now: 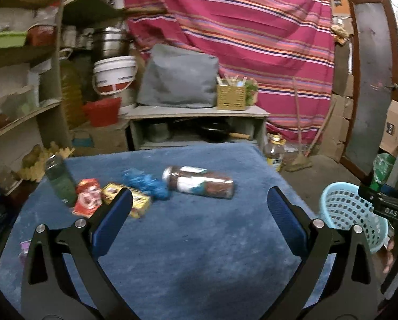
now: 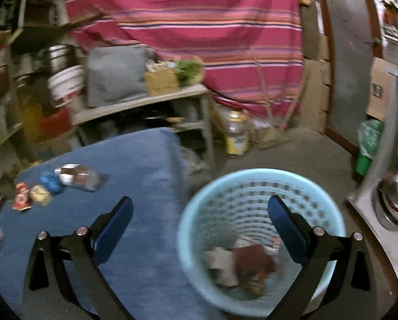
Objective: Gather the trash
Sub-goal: 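Move both open tools back over the table, then grasp the red snack wrapper with the left tool and lift it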
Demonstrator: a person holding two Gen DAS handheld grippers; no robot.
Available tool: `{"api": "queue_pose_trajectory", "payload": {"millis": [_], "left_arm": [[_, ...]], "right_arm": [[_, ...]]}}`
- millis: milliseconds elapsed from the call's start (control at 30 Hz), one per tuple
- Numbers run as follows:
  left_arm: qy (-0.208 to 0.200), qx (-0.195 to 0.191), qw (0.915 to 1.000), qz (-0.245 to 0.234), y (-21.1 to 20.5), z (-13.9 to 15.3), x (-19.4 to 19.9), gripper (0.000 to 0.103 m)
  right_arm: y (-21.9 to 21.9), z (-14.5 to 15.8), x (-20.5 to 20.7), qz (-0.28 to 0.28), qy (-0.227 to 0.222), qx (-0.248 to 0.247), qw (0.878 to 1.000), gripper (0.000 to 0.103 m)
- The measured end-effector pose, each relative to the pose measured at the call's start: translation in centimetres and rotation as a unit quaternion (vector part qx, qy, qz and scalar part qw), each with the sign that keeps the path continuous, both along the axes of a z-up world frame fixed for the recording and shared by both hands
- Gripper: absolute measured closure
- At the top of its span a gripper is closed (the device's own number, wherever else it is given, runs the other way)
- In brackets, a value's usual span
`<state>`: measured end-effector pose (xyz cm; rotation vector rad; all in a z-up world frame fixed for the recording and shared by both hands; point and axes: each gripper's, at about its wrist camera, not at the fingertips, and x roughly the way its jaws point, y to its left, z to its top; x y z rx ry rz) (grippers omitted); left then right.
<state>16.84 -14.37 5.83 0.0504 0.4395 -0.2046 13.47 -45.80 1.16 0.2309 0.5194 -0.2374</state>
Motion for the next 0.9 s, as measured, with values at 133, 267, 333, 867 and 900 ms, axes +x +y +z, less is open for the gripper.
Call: {"api": "queue_pose_trajectory", "payload": {"millis": [133, 267, 333, 867, 900], "left_arm": [[0.012, -0.006, 0.9994, 0.031, 3.7, -0.9, 0.6, 0.005], [0.021, 0.000, 0.9982, 0.056, 6.7, -1.9, 1.4, 0.005], [0.027, 0.006, 0.9969, 0.073, 8.4, -2.5, 1.9, 0.005], [0.075, 0.025, 0.9878, 0.134, 16.7, -6.9, 7.5, 0.005], [0.079, 0.022, 0.9878, 0.133, 16.8, -7.1, 7.9, 0.006]], "right_arm": [[5.0, -0.2, 1.2, 0.050, 0.002, -0.024, 0.998, 0.004], [9.3, -0.9, 2.6, 0.080, 0.016, -0.055, 0.995, 0.004], [10.6, -0.9, 2.9, 0.090, 0.015, -0.055, 0.994, 0.004], [18.4, -2.6, 8.3, 0.136, 0.036, -0.073, 0.987, 0.004], [18.7, -2.8, 8.7, 0.137, 0.041, -0.076, 0.987, 0.004]]}}
